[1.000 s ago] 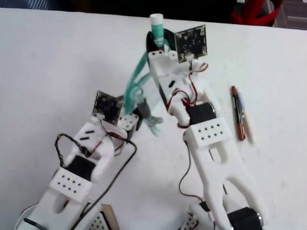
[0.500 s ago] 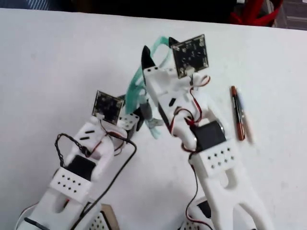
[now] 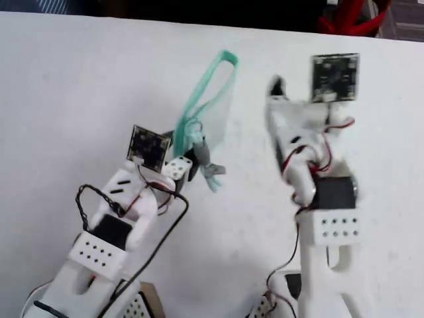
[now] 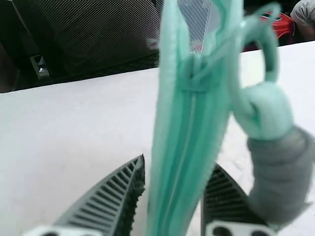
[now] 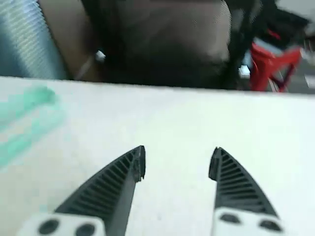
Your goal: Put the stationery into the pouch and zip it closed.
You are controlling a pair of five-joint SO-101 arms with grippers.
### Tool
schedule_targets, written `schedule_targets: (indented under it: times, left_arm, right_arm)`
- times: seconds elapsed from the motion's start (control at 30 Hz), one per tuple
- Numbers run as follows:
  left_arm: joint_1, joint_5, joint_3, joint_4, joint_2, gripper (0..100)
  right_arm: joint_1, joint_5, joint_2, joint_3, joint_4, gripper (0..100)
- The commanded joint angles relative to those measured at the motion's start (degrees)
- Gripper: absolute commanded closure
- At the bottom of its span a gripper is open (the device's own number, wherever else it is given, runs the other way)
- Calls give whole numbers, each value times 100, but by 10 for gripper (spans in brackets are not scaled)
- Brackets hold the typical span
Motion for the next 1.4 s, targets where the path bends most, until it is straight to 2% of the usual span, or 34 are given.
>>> schedule_targets:
  times: [0.0,0.2,0.3,0.5,0.57,0.73,0.8,0.9,1.1,1.37]
  left_arm:
    - [-31,35,-79,-26,-22,819]
    - [-31,35,-62,-26,-22,819]
    - [-31,35,-62,-26,-22,819]
    - [13,79,-62,-18,-22,819]
    - [22,79,-62,-9,-13,819]
    - [22,79,-62,-9,-13,817]
    - [22,79,-70,-9,-13,817]
    - [22,79,-70,-9,-13,819]
    - [22,62,-70,-9,-4,819]
    - [22,53,-70,-9,13,817]
  right_arm:
    - [409,-765,171,695,163,794]
    - [699,-677,611,2277,-2044,794]
    - [778,-677,857,2426,-2501,794]
    - [910,-677,919,2242,-2343,794]
    - [1244,-677,945,1908,-1965,794]
    - [2659,-607,1481,695,-673,794]
    - [2905,-70,2053,255,-286,794]
    - [3011,747,3169,-369,-40,794]
    - [3169,1178,4892,-1196,13,794]
    - [2993,1723,4936,-1160,66,794]
